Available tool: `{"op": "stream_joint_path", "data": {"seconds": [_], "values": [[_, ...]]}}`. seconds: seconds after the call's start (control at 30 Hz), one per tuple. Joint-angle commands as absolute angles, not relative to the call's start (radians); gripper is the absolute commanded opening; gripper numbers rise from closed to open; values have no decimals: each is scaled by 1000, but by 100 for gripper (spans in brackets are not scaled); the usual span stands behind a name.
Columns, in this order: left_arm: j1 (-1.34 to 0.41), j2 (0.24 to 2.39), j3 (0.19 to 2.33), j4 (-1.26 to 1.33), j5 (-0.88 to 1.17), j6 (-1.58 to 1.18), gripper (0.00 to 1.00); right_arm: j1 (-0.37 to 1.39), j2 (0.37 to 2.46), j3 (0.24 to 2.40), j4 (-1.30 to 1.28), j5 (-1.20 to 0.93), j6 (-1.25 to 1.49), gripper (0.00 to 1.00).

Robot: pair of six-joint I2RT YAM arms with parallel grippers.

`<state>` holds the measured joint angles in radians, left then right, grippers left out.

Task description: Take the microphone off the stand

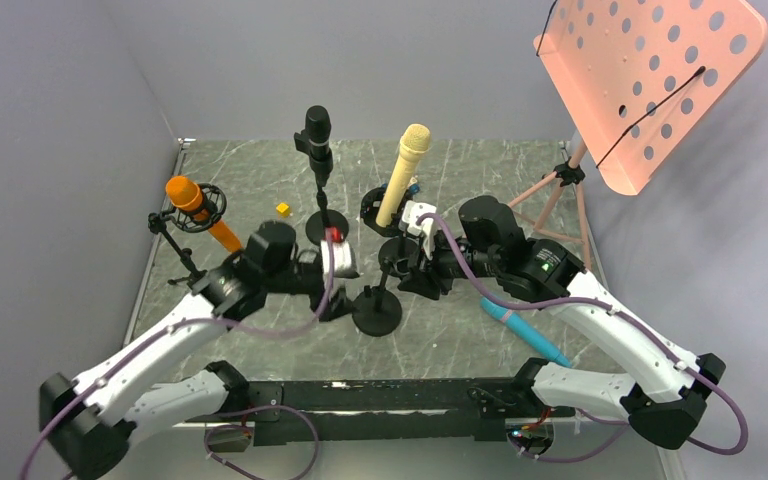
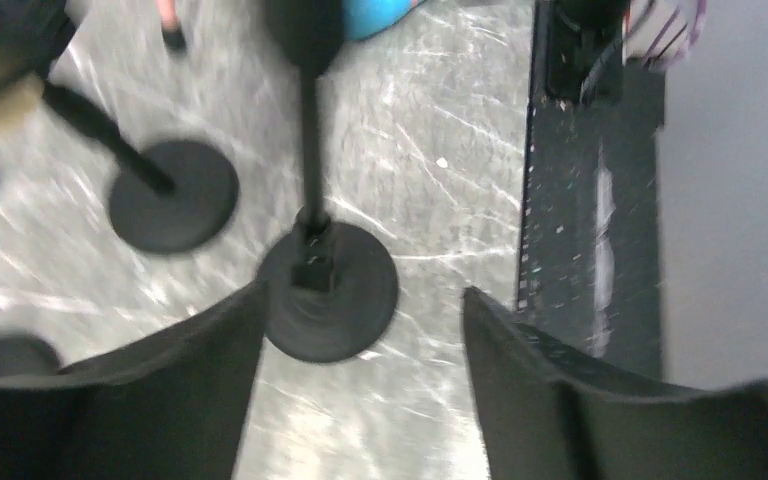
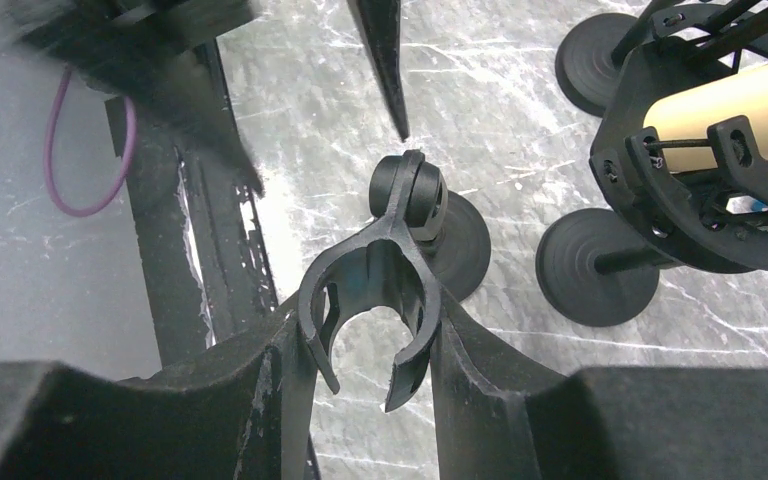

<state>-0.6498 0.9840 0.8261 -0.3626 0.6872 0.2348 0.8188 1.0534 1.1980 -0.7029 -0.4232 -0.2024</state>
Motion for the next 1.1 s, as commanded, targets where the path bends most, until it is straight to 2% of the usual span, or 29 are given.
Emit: {"op": "stream_joint_path", "data": {"seconds": [0.0, 0.03, 0.23, 0.63, 0.9, 1.07], "values": [[-829, 902, 735, -296, 299, 630, 96, 816, 1026, 1196, -641, -410, -213, 2], [-836, 915, 728, -268, 250, 640, 99, 816, 1029, 1199, -641, -412, -211, 2], [-880, 947, 646, -45, 144, 795, 99, 816, 1034, 1210, -647, -408, -208, 2], [-1018, 1005, 572, 80, 8, 897, 87, 816, 1043, 1209, -633, -403, -204, 2], [-1026, 1032, 602, 65, -23, 830, 69, 816, 1043, 1207, -631, -400, -202, 2], [-1024, 1040, 678, -94, -9, 781, 52, 817, 1046, 1218, -642, -403, -209, 2]]}}
